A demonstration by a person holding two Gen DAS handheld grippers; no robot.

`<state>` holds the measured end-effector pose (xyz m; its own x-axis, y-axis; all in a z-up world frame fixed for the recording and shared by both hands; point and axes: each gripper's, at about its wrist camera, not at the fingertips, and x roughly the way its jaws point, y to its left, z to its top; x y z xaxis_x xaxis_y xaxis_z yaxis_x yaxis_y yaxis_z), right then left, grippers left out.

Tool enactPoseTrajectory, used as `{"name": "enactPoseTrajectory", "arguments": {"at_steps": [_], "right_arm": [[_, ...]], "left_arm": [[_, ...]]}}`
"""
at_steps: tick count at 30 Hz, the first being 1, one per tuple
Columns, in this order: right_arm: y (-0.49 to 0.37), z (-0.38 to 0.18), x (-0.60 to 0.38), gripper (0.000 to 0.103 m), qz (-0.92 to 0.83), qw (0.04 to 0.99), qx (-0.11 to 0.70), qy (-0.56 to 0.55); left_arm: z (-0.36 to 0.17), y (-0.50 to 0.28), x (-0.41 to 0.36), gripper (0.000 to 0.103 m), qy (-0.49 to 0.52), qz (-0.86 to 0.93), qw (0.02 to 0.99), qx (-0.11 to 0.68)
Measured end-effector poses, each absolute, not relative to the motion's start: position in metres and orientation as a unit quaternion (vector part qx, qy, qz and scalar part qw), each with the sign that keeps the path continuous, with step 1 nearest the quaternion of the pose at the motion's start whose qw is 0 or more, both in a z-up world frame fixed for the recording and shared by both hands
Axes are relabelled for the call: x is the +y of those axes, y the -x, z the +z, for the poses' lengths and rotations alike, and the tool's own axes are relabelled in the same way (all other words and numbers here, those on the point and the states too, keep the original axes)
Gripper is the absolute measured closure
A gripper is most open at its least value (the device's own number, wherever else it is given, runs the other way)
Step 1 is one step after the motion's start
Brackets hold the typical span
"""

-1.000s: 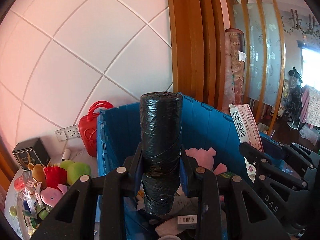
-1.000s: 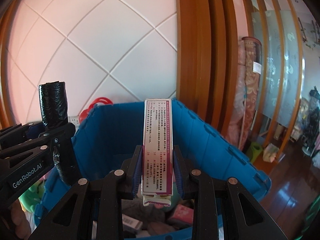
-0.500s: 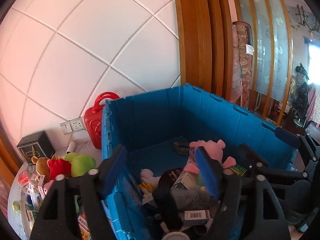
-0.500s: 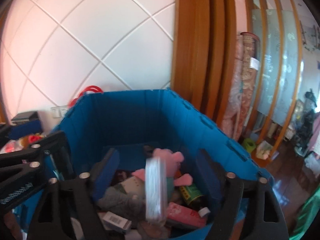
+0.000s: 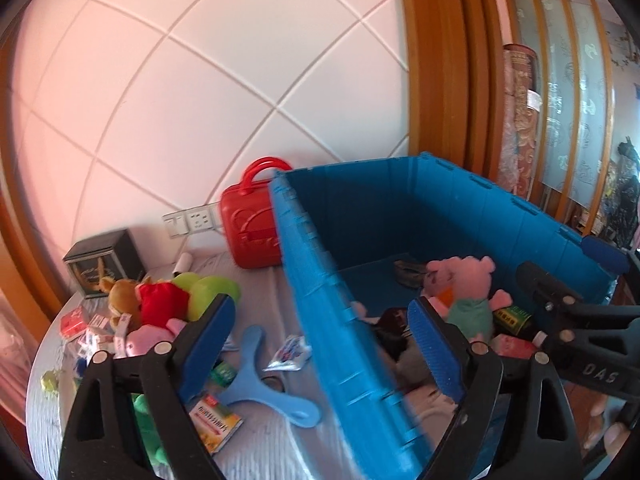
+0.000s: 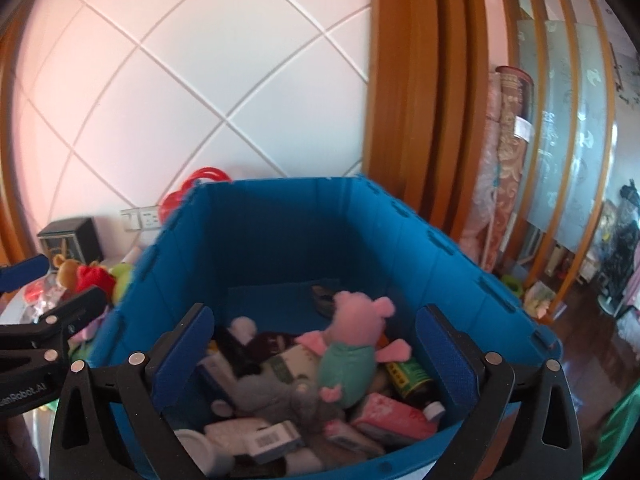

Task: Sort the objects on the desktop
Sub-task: 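Move both tools back to the pile of toys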

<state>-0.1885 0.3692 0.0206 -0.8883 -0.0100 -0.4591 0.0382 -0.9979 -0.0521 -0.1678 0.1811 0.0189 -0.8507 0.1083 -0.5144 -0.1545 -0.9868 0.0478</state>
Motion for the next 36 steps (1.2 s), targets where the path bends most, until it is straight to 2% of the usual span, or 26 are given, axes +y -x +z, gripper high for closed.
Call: {"name": "enactPoseTrajectory", "arguments": {"at_steps": [11, 17, 26, 36], "right_arm": [[0.173, 0.02, 0.243, 0.0, -0.961, 0.144, 0.056, -0.231], [0.163, 0.0, 0.165, 0.0, -0.942, 0.21, 0.082, -0.249], [0.178, -0.082, 0.059, 0.0, -0.891, 0.265, 0.092, -0.356], [0.193, -0.18, -0.02, 0.0, -0.837, 0.275, 0.105, -0.462]], "left_arm": [[-0.012, 0.148, 0.044, 0.014, 0.303, 0.952, -0.028, 0.017], [-0.041, 0.136, -0.04, 0.014, 0.338, 0.938, -0.081, 0.003], [-0.118, 0.128, -0.152, 0.014, 0.424, 0.896, -0.128, -0.046], [-0.203, 0.134, -0.197, 0.014, 0.498, 0.86, -0.086, -0.07]]}}
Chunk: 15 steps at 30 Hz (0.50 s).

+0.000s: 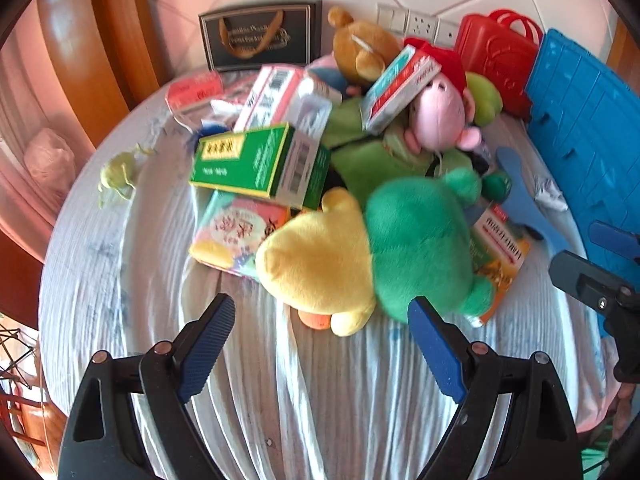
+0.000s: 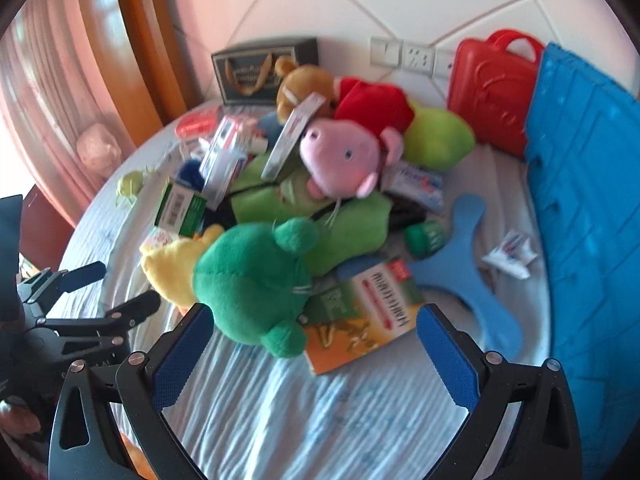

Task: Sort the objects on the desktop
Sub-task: 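Move both tools back to the pile of toys, then grasp the green and yellow plush frog with the right tool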

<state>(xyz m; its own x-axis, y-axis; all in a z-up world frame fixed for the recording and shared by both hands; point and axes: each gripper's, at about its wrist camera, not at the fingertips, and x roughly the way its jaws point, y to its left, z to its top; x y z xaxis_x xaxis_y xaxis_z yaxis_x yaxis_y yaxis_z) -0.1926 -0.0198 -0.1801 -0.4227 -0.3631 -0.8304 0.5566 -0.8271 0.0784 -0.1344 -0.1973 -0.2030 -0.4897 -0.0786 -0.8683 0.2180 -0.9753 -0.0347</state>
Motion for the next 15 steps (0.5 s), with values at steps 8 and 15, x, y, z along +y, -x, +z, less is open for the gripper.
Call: {"name": "enactPoseTrajectory", "arguments": {"at_steps": [8, 15], "right_arm": [[0.203, -0.227, -0.06, 0.0, -0.811, 0.275, 0.107, -0.505], [0.213, -0.265, -0.09, 0.0, -0.787, 0.274, 0.128, -0.537]], "left_arm": [[-0.254, 0.154, -0.201, 0.014, -0.536, -0.84, 0.055, 0.064], [-0.278, 0.172, -0.205, 0.014, -0.542, -0.837, 0.045, 0.06]]}}
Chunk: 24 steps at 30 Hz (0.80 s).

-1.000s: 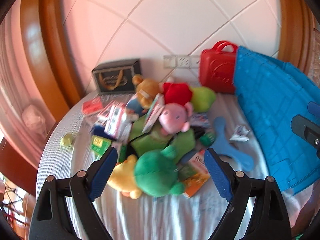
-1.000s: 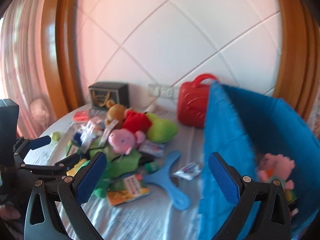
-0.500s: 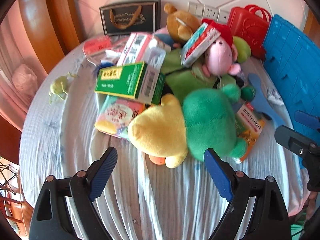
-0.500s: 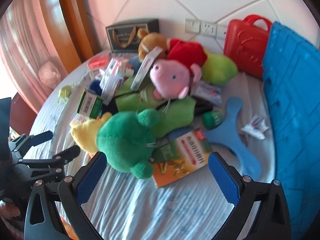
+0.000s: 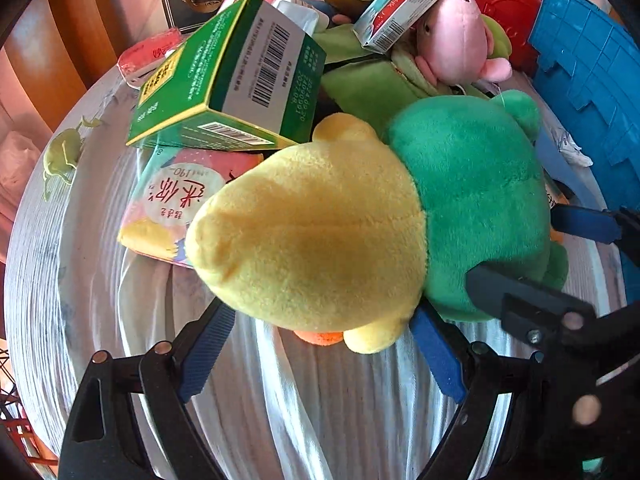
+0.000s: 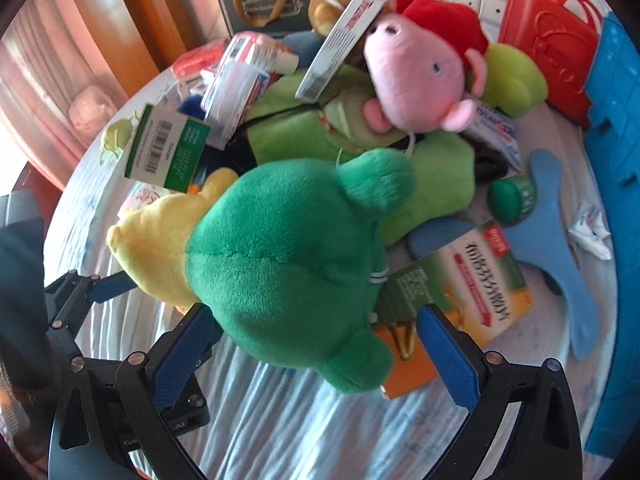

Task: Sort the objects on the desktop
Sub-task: 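Grasp the green and yellow plush frog with the right tool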

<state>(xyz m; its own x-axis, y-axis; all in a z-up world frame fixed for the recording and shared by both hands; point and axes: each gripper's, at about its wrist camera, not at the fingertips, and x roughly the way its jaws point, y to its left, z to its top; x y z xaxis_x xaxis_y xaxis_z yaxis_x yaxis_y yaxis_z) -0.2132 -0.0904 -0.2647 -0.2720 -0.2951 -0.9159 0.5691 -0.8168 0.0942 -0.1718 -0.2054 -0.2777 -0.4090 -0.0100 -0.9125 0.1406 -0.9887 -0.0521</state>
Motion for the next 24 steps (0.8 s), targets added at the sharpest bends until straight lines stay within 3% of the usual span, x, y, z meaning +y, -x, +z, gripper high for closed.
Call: {"name": "enactPoseTrajectory", "arguments": {"at_steps": [9, 11, 13, 14, 17, 24], "right_arm": [[0.234, -0.288, -0.108, 0.0, -0.774, 0.288, 0.118, -0.552], [0.234, -0.285, -0.108, 0.0, -0.777, 0.288, 0.122, -0.545], [0.231, -0.278, -0.107, 0.001, -0.788, 0.29, 0.134, -0.527], [0.23, -0.276, -0.108, 0.012, -0.788, 0.295, 0.136, -0.523], [0.226, -0.269, -0.108, 0.018, -0.791, 0.295, 0.15, -0.515], [0.222, -0.235, -0.078, 0.02, -0.802, 0.306, 0.13, -0.496]], "left_arm": [[-0.293, 0.196, -0.211, 0.014, -0.538, -0.84, 0.046, 0.053], [-0.291, 0.195, -0.212, 0.021, -0.528, -0.846, 0.038, 0.057], [-0.287, 0.193, -0.207, 0.051, -0.518, -0.853, 0.013, 0.061], [-0.285, 0.193, -0.204, 0.051, -0.517, -0.854, 0.019, 0.052], [-0.279, 0.192, -0.2, 0.053, -0.509, -0.859, 0.021, 0.047], [-0.24, 0.183, -0.176, 0.054, -0.468, -0.883, 0.012, 0.027]]}}
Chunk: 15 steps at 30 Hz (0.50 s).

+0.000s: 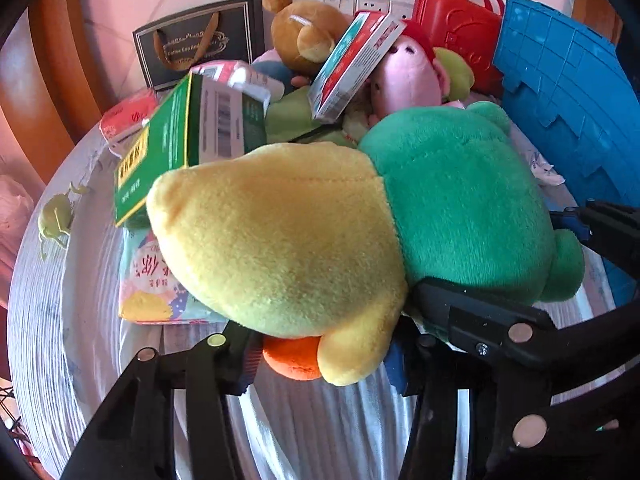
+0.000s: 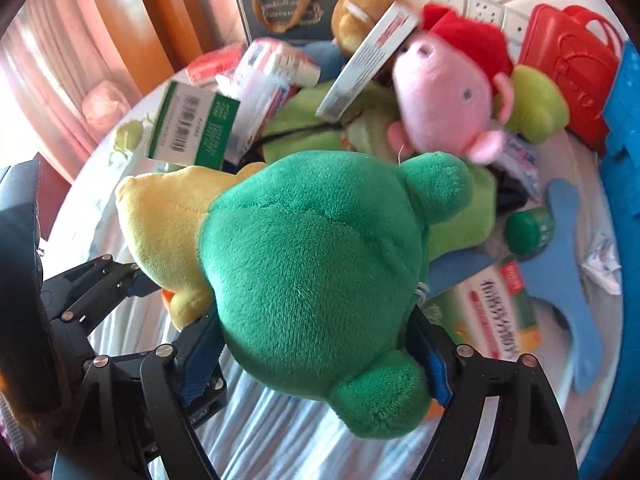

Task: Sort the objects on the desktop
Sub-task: 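Grasp the green and yellow plush frog with the right tool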

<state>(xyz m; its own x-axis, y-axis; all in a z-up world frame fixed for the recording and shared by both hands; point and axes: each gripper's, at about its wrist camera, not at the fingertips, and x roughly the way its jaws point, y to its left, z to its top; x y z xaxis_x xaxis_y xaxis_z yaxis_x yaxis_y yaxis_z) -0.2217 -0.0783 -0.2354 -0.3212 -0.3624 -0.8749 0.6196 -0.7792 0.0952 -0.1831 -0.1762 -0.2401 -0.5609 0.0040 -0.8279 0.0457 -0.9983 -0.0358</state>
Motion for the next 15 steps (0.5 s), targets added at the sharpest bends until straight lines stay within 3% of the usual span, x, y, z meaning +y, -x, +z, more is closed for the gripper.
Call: {"name": "enactPoseTrajectory", "arguments": {"at_steps": [15], "right_arm": [[0.211, -0.111, 0.005, 0.02, -0.877, 0.265, 0.103, -0.386]], "left_arm": [[-0.114, 0.177, -0.082, 0.054, -0.351, -0.936, -0.033, -0.014]]}}
